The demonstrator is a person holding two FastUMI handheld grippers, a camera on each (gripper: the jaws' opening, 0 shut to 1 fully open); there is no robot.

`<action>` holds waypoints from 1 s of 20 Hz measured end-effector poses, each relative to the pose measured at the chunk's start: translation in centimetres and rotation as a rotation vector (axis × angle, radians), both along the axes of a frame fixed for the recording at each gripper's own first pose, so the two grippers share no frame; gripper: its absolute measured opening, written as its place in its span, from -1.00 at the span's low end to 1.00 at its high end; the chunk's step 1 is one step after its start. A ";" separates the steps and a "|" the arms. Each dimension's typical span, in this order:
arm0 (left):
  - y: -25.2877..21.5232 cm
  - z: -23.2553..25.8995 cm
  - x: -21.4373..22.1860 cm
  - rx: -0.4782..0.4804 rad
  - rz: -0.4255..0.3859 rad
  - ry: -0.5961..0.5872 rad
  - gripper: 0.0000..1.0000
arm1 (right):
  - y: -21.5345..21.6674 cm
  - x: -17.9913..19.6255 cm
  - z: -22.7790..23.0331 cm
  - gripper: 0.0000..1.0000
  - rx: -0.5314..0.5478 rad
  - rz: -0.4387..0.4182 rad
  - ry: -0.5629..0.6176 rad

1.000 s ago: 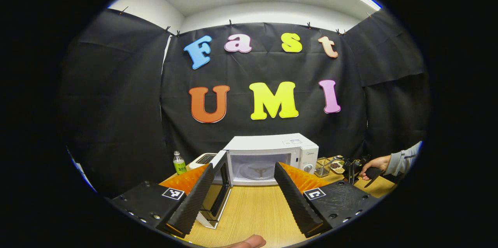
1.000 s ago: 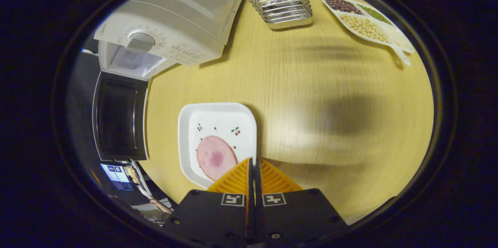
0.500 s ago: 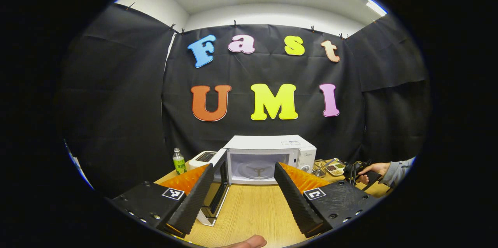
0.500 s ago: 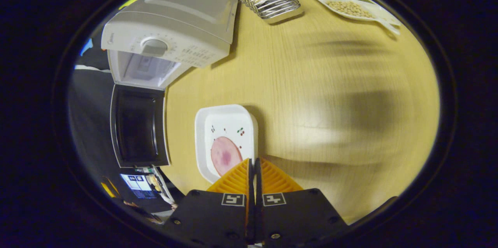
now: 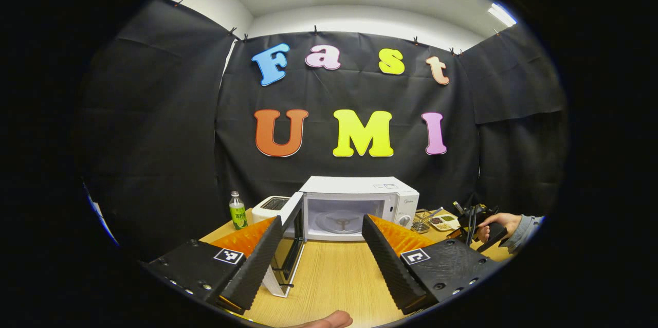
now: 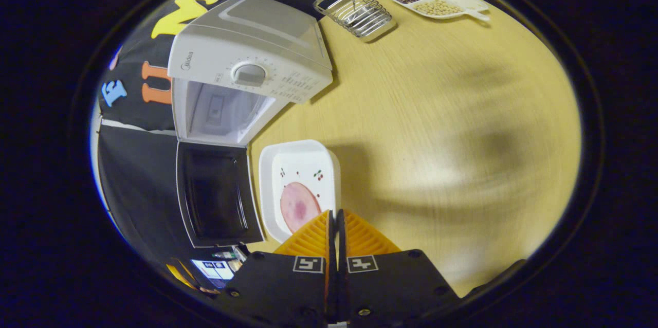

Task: Open the microwave oven with the left hand, put the food in, and close the microwave oven.

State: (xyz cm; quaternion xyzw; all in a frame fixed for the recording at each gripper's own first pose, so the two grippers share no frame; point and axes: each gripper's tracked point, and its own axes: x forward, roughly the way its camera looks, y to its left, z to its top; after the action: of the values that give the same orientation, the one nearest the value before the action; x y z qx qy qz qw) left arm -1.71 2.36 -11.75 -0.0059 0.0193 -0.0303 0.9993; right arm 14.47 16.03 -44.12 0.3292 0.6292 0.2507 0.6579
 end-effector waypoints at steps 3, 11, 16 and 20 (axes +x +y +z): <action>1.2 -0.1 -1.1 0.016 0.017 -0.004 0.90 | 0.9 2.6 0.7 -0.93 0.041 -0.095 0.014; 5.4 -0.3 -3.2 0.030 0.087 -0.017 0.89 | 10.4 2.5 1.1 -1.00 0.066 -0.353 0.030; 7.5 -1.6 -3.6 0.035 0.115 0.011 0.90 | 15.5 3.6 2.9 -0.93 0.126 -0.535 0.061; 7.9 -2.8 -3.7 0.017 0.089 0.046 0.90 | 19.5 5.9 3.8 -0.93 0.151 -0.673 0.047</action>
State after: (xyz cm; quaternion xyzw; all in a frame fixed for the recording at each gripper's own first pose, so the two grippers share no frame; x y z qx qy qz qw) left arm -5.43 10.21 -14.52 0.0012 0.0424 0.0143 0.9990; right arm 20.35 35.51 -40.34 0.5717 0.4799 0.0577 0.6630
